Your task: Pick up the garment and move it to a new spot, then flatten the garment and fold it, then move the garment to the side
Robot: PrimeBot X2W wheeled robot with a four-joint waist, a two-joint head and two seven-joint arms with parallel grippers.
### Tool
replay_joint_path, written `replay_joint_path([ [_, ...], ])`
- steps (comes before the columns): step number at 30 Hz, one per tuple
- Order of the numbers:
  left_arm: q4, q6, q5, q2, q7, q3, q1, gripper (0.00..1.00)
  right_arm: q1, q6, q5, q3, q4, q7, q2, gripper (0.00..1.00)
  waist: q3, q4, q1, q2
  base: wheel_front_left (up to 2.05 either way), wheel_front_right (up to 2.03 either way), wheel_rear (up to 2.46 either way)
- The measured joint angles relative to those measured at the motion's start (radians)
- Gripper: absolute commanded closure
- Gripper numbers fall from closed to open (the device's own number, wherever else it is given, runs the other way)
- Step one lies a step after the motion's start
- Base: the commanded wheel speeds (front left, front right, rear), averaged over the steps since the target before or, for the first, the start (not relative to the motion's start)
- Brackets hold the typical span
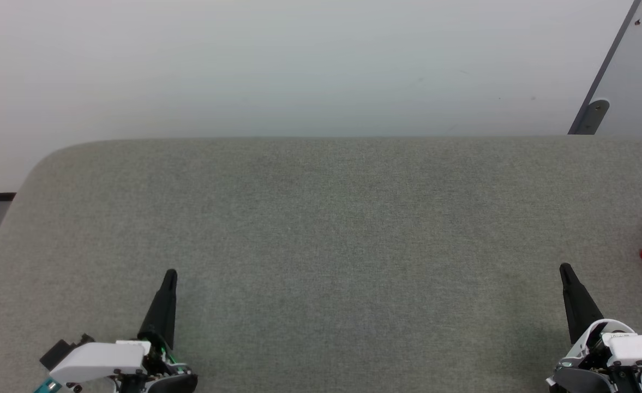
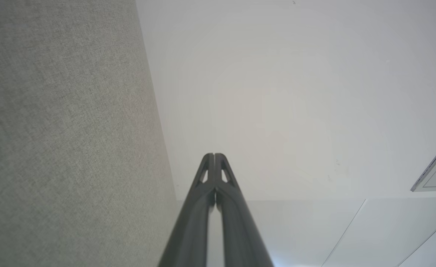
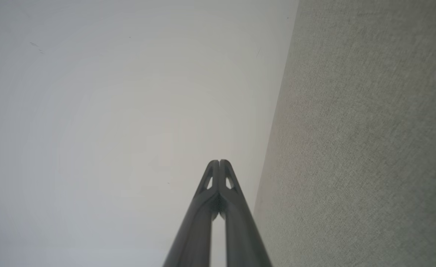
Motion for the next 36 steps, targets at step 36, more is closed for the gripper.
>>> replay_joint_path([
  [36, 0.0, 0.0, 0.003, -0.003, 0.004, 0.004, 0.0, 1.0, 0.0, 0.0, 0.0, 0.0, 0.0, 0.0, 0.0, 1.0, 0.0, 0.0, 0.0, 0.0, 0.0, 0.0, 0.0],
])
